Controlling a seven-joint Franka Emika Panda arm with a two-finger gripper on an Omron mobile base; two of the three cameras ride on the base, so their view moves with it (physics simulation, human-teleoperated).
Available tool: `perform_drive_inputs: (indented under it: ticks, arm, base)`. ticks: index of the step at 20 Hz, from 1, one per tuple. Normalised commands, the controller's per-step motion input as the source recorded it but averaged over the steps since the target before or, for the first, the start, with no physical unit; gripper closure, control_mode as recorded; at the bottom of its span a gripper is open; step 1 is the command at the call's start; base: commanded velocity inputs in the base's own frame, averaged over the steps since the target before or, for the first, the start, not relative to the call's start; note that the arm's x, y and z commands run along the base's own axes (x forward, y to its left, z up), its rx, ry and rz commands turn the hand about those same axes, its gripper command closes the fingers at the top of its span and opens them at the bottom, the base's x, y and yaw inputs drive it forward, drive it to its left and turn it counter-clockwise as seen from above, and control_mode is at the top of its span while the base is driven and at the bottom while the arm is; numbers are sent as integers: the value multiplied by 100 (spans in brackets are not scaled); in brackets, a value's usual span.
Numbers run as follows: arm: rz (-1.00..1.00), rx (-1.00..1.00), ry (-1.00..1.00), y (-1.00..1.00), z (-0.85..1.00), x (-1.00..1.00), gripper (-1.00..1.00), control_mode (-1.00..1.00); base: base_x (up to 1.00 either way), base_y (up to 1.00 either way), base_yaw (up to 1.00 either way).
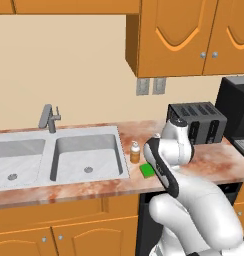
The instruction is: Restock the sink supplies by placing the sponge and soap dispenser on the counter and next to the sink. Make sure the soap dispenser is upright.
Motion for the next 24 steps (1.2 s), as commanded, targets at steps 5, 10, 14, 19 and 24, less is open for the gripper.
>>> perform_drive_inputs:
  ticks: [5, 10, 14, 19, 24]
  arm:
    - [-8, 0, 3, 0, -17, 26, 100, -100]
    - [-4, 1, 3, 0, -18, 16, 100, -100]
    - [0, 3, 0, 0, -25, 0, 100, -100]
    - [0, 0, 2, 0, -27, 3, 100, -100]
    - [0, 0, 4, 0, -21, 11, 100, -100]
  base:
    - [0, 0, 0]
    - [0, 0, 0]
    - [0, 0, 0]
    - [0, 0, 0]
    - [0, 0, 0]
